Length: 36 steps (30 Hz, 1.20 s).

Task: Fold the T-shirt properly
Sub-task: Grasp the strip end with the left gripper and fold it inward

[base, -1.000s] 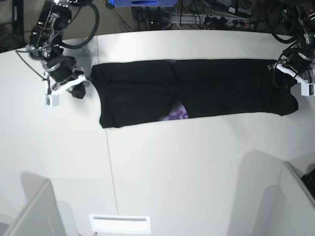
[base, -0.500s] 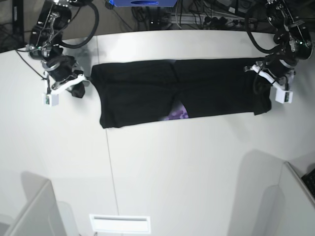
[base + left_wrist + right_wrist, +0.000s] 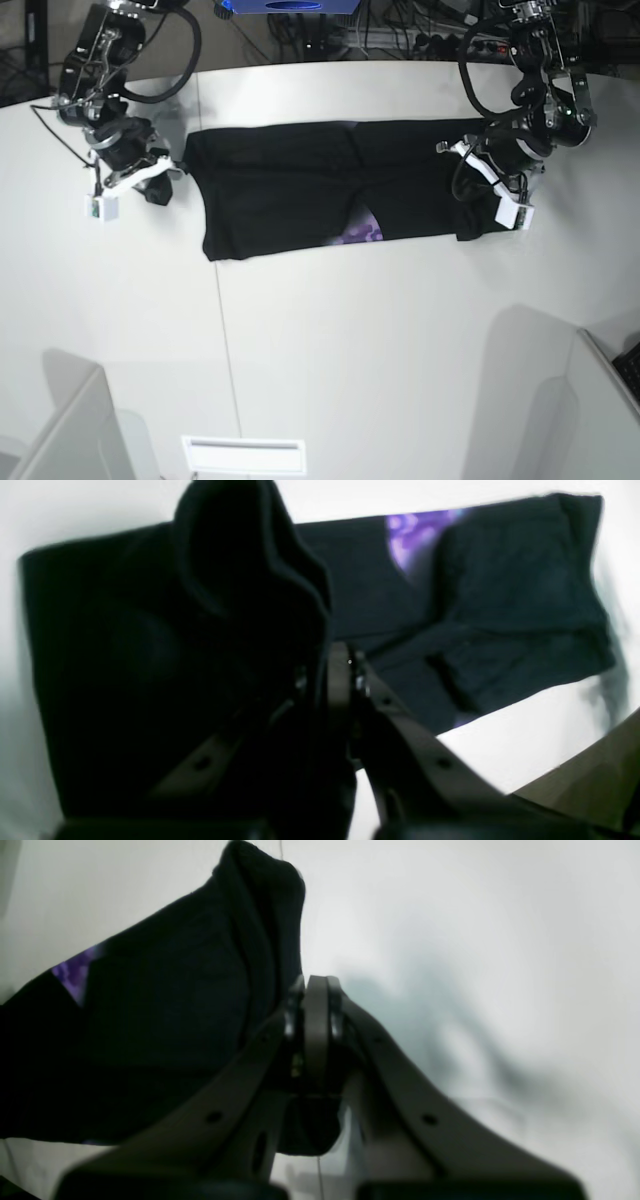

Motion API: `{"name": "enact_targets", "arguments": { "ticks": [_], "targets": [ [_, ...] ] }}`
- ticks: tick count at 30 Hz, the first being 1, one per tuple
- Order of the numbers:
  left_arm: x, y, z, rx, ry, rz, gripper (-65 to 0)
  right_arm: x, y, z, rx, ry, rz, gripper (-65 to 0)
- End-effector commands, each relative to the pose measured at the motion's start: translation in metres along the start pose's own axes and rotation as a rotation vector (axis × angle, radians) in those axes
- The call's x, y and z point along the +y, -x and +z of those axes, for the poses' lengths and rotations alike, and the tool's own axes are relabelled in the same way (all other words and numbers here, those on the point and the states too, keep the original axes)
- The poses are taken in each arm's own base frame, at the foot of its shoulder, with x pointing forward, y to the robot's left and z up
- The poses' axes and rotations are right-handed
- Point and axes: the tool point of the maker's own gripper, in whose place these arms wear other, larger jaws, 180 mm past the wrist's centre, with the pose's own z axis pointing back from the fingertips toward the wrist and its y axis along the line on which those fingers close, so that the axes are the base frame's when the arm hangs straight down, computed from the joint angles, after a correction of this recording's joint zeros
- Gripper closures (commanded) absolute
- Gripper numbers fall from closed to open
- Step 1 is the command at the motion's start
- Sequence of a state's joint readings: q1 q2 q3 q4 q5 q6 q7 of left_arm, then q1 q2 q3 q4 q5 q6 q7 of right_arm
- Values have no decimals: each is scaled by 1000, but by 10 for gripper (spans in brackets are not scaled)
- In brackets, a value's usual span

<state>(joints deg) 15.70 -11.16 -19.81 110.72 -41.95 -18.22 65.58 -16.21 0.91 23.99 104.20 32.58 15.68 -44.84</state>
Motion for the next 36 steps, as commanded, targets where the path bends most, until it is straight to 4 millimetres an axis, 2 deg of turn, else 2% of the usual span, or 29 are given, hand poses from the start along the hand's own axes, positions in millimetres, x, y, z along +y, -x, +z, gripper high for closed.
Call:
{"name": "enact_targets", "arguments": {
  "ticks": [1, 13, 23, 27, 36],
  "targets": [
    [-8, -10, 1, -31, 24, -19, 0, 3, -13, 3, -43, -13, 16, 0],
    [-43, -7, -22, -13, 122, -7, 0, 3, -13, 3, -43, -12, 16, 0],
    [-45, -7, -25, -13, 118, 38, 0, 3, -12, 3, -42, -12, 16, 0],
    [-54, -4, -28, 2, 139, 22, 0, 3, -12, 3, -42, -12, 16, 0],
    [-52, -4, -27, -1, 135, 28, 0, 3, -12, 3, -40, -12, 16, 0]
  ]
}}
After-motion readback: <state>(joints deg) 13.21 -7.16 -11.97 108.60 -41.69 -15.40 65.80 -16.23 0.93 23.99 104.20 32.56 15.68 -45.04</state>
